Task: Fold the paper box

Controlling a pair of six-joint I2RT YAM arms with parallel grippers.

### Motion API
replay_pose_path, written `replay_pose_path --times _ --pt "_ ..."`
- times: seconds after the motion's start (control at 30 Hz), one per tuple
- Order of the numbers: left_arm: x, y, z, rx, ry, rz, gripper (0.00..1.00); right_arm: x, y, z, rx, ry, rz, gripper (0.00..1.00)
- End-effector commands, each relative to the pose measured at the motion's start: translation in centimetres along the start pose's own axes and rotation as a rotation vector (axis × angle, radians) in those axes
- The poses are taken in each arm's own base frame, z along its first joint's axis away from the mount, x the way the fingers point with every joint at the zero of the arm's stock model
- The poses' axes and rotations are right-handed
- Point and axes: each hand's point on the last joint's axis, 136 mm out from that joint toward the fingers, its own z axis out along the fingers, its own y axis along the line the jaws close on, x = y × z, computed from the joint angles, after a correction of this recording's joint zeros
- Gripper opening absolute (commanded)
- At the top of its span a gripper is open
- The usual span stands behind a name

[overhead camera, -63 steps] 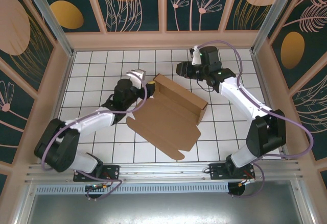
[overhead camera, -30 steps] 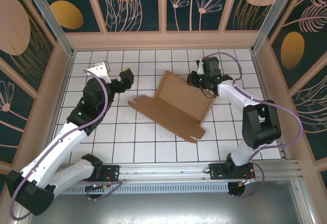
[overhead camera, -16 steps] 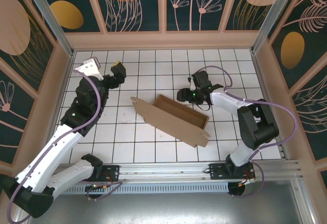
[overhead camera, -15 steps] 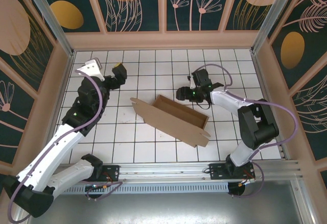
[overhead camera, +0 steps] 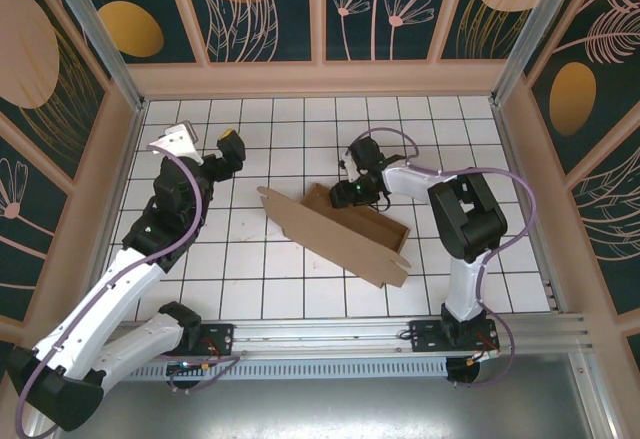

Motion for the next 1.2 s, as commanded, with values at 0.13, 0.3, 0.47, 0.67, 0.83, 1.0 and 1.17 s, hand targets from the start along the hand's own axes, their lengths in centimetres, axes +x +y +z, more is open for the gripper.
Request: replay_pose_path --times 0.13,0.3,0.47,0.67,0.83,1.0,1.17 --pt "-1.2 0.6 -0.5 -0.025 -0.055 -0.005 0.99 -2.9 -5.9 -4.4 0.033 -0.258 0.473 0.5" --pt "-1.2 0.5 -0.5 -0.021 -0.055 -0.016 0.99 -0.2 -7.6 -6.5 -0.094 -0.393 0.885 0.47" --pt "-1.3 0.5 -0.4 -0.028 -0.056 -0.019 0.99 2.7 -3.2 -5.5 -0.257 -0.308 1.059 0.54" --pt "-1.3 0.6 -0.3 -0.032 -0.057 -0.03 0.99 2.8 -2.9 -8.1 -0.111 -0.372 0.747 0.72" --pt "-1.0 0.5 -0.2 -0.021 -0.057 -0.043 0.99 -3.1 -2.2 -10.6 0.229 -0.448 0.01 0.71" --pt "-0.9 0.7 -0.6 -0.008 -0.072 -0.042 0.99 -4.9 1.6 -8.6 0.128 -0.417 -0.568 0.73" --pt "-0.8 0.7 -1.1 0.014 -0.077 -0.034 0.98 -5.3 1.8 -5.3 0.097 -0.322 -0.811 0.78"
